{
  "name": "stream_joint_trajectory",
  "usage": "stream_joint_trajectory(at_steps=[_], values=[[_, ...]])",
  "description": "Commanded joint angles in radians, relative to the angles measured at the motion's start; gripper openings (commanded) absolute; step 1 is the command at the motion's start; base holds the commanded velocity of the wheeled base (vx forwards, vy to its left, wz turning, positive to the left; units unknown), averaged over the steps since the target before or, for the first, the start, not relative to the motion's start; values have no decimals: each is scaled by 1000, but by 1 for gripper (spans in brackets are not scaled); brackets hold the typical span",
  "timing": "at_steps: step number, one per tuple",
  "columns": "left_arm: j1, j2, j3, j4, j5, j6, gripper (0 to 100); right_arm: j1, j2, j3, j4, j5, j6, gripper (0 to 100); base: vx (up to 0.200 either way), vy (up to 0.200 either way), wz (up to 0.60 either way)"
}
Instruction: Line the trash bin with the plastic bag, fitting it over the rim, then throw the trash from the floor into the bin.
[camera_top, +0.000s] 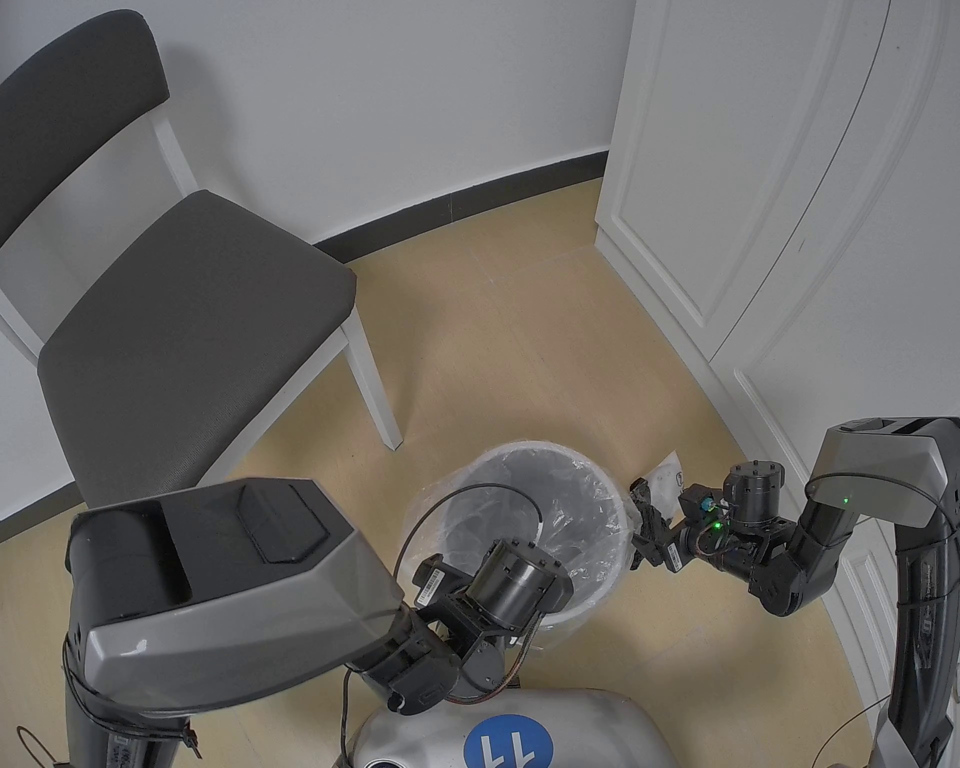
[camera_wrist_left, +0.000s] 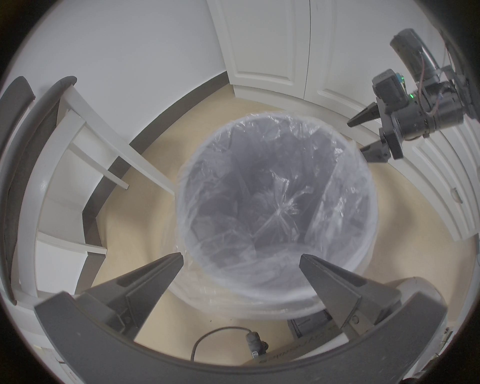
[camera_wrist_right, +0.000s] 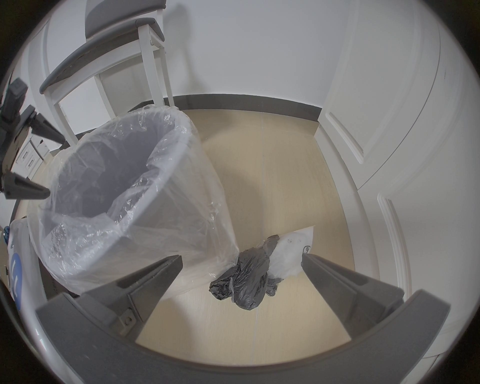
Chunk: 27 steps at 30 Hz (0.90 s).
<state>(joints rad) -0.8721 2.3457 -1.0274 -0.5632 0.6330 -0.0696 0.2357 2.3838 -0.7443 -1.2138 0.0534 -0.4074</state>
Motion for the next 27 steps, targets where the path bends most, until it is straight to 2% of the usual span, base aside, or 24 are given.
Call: stream_joint_trajectory(at_steps=[1,7,15,27], values=[[-28,-20,58,-7,1,-22,100,-3,-2,6,-1,0,-1,100,0,0,0],[-61,-22,113,-7,-1,-85,100,-7,-2,5,-3,11,-1,100,0,0,0],[-84,-14,127,-7,-4,-121,100,-7,0,6,-3,11,-1,100,0,0,0],[-62,24,141,-35,-12,-148,100,-10,-2,6,-3,13,-1,100,0,0,0]])
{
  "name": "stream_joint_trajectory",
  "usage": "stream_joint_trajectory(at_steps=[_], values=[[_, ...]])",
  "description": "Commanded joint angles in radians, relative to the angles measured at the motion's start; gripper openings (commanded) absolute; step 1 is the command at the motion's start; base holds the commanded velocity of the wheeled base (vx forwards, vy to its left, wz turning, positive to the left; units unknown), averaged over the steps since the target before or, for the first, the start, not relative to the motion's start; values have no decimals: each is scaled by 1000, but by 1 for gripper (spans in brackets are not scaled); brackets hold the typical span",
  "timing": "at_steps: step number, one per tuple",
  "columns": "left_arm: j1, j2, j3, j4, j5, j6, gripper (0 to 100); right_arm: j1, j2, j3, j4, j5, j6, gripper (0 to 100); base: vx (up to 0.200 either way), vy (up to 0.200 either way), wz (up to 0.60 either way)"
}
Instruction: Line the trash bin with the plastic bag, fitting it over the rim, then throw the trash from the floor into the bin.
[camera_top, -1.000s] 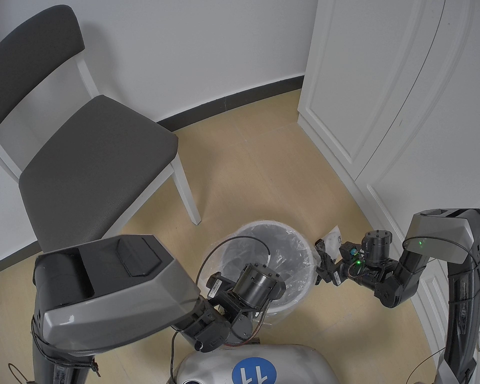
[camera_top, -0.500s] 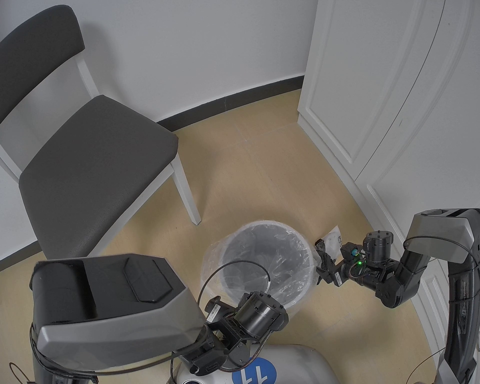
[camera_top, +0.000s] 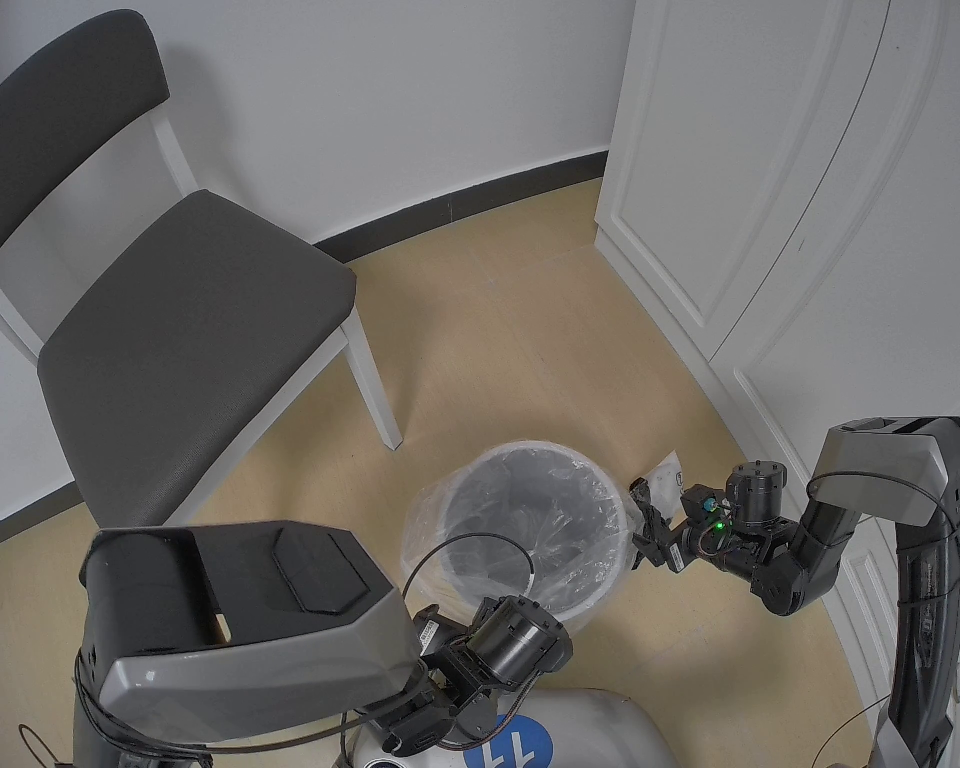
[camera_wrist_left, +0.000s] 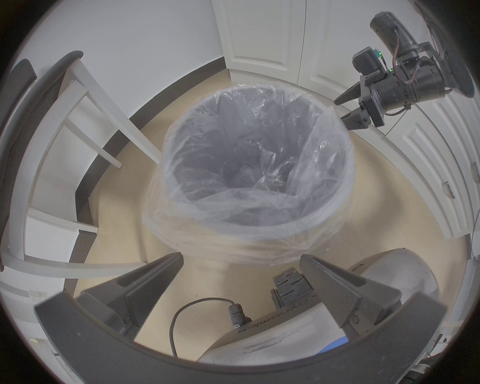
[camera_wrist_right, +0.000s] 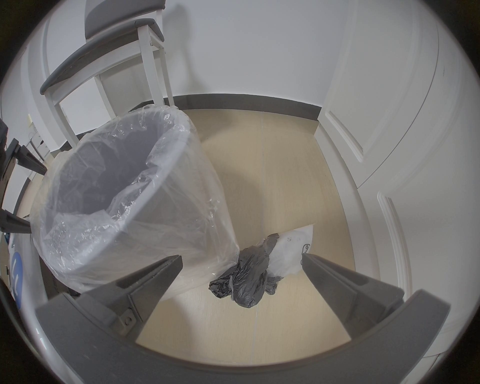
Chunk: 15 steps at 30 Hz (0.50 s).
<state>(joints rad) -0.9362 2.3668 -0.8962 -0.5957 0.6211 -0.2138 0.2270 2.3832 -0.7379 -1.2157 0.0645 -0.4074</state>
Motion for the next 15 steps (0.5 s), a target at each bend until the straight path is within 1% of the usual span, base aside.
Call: stream_joint_trajectory(at_steps=[1,4,6,11,14,15], values=[[2,2,10,-3,0,-4,100,-2,-1,0,-1,1,-1,100,0,0,0],[4,-72,71,4,-1,7,100,-5,-1,0,-1,1,-1,100,0,0,0],[23,-104,108,11,-9,11,100,-5,-1,2,-1,1,-1,100,0,0,0],[181,-155,200,-4,-12,48,100,-2,-24,23,-18,0,-2,100,0,0,0],[218,-198,221,-4,-20,48,100,-2,-27,25,-25,1,-8,100,0,0,0],[227,-225,229,-4,-35,47,100,-2,-25,23,-27,1,-10,100,0,0,0]])
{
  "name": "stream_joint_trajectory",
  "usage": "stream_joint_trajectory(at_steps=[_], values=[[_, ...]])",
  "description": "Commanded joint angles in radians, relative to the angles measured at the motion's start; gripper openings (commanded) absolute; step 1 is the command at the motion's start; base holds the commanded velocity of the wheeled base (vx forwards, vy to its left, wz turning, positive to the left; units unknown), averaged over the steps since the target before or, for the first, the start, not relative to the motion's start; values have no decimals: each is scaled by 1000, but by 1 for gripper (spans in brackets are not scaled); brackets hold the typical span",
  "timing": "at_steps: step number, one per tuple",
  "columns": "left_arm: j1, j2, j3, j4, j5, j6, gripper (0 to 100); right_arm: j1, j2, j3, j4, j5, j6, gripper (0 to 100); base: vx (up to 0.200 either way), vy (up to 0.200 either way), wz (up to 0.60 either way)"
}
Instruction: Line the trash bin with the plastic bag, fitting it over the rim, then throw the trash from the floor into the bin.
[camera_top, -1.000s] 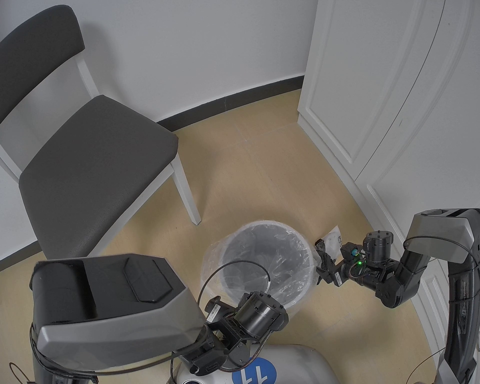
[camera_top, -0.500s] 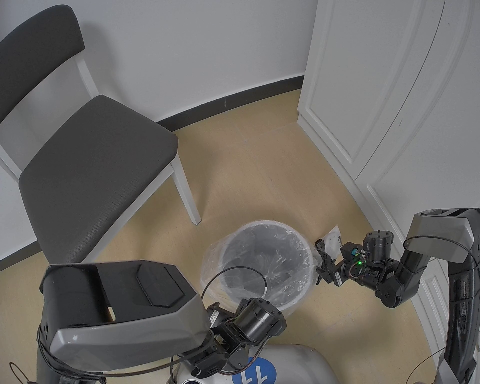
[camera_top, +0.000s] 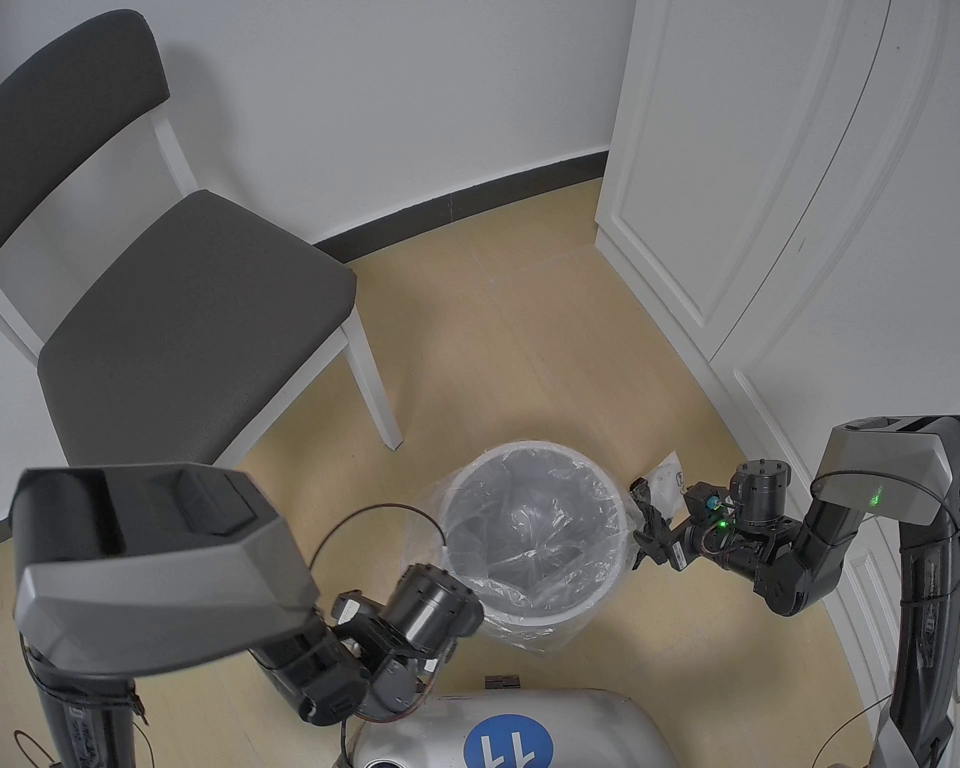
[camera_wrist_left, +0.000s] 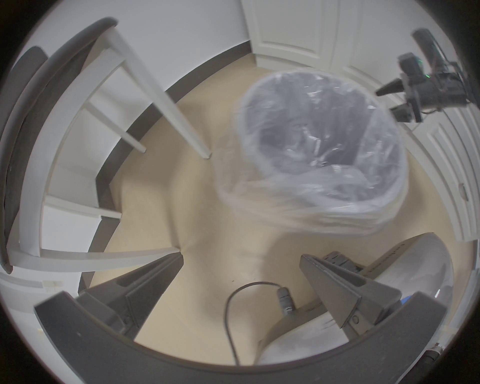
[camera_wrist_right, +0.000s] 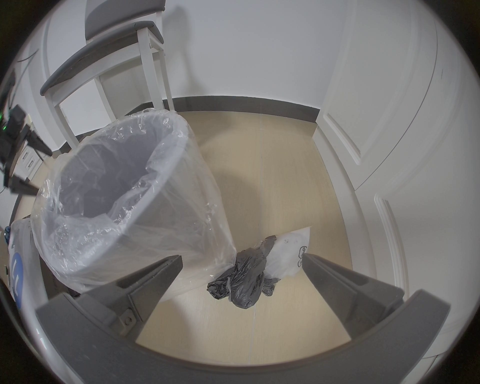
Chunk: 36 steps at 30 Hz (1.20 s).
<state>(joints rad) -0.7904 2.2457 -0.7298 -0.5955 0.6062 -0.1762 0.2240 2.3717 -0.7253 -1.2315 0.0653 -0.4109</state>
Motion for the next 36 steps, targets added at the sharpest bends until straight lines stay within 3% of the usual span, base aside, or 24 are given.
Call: stream_joint_trajectory(at_steps=[1,9,17,25,36], values=[[88,-120,67,-4,-31,9,100,1,-12,9,-11,1,-9,100,0,0,0],[126,-123,1,-10,-46,9,100,3,-20,15,-16,-1,-13,100,0,0,0],[197,3,-91,-18,-78,6,100,0,-32,26,-14,-1,-13,100,0,0,0],[204,133,-138,-113,-105,0,100,-3,-26,18,-14,1,-13,100,0,0,0],[215,259,-289,-105,-114,3,100,-9,-14,14,-14,1,-11,100,0,0,0]])
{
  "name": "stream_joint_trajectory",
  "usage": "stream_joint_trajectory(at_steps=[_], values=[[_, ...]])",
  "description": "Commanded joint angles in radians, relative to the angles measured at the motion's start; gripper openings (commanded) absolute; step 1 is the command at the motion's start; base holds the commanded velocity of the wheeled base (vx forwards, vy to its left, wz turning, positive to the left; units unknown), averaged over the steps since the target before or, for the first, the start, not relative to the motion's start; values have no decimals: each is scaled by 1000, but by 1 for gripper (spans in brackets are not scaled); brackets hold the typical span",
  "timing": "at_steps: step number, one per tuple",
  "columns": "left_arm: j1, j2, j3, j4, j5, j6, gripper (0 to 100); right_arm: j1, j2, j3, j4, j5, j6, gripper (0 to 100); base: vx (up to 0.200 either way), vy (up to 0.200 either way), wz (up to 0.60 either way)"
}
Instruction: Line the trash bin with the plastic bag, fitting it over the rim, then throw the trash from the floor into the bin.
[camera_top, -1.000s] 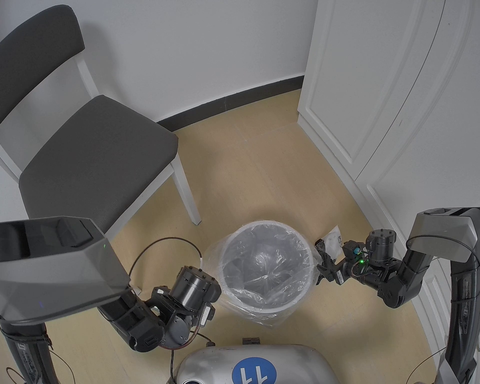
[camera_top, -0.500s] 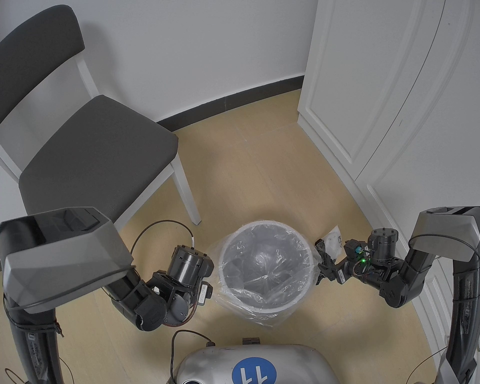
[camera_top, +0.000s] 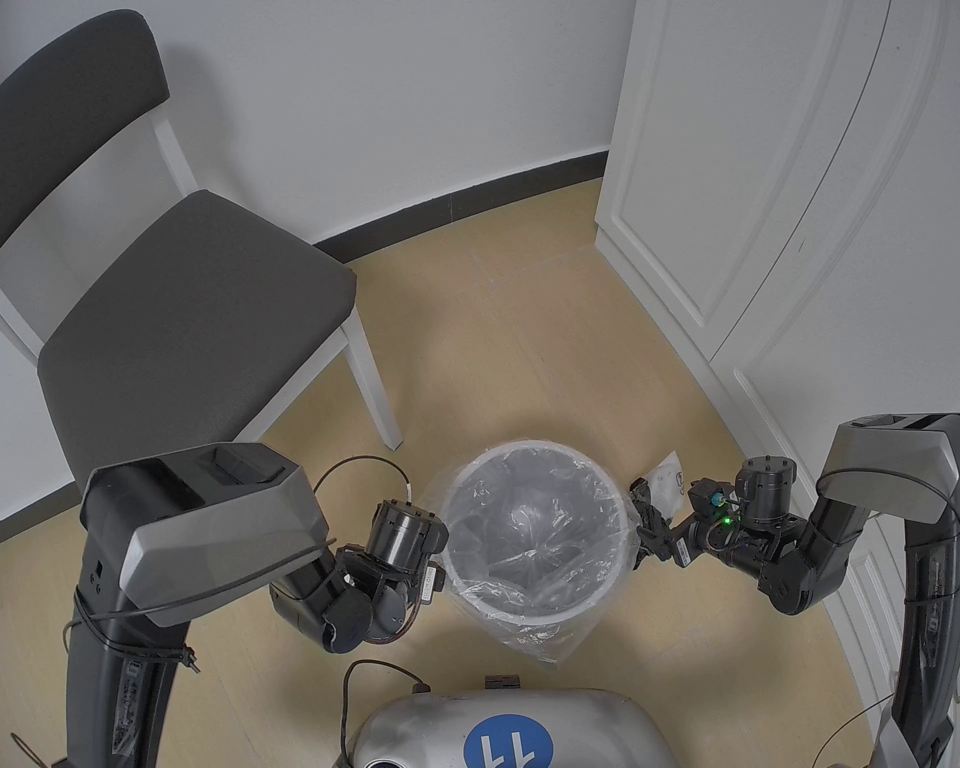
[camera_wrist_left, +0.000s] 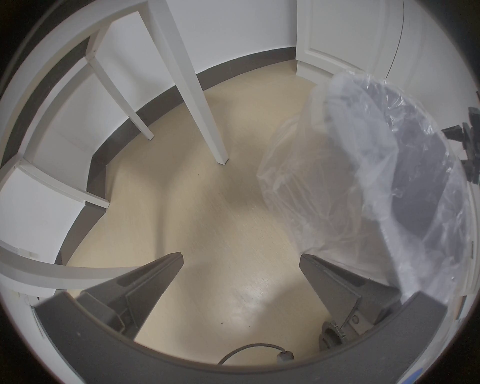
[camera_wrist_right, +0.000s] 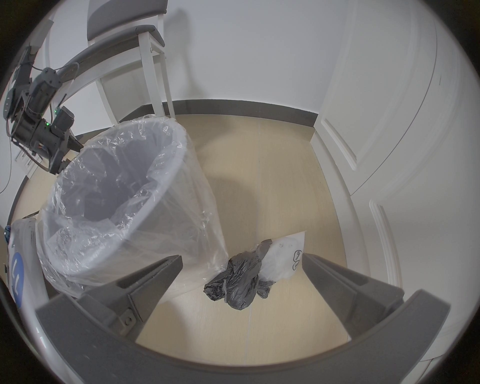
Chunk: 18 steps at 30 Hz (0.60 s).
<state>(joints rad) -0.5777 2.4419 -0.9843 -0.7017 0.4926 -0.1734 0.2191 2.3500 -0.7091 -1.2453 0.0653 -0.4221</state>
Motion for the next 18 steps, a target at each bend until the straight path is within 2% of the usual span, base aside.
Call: stream_joint_trajectory(at_steps=[1,7,10,15,18], values=[[7,71,-48,-1,-5,0,100,-4,11,-3,0,1,0,100,0,0,0],[15,78,-54,-15,-6,-8,100,-4,26,-7,1,2,-1,100,0,0,0],[15,65,-33,-16,-6,-43,100,-6,31,-7,1,2,-1,100,0,0,0],[21,-54,96,-24,-6,-81,100,-7,15,-3,-3,4,2,100,0,0,0],[19,-142,213,-71,-6,-86,100,14,-52,43,-54,1,3,100,0,0,0]])
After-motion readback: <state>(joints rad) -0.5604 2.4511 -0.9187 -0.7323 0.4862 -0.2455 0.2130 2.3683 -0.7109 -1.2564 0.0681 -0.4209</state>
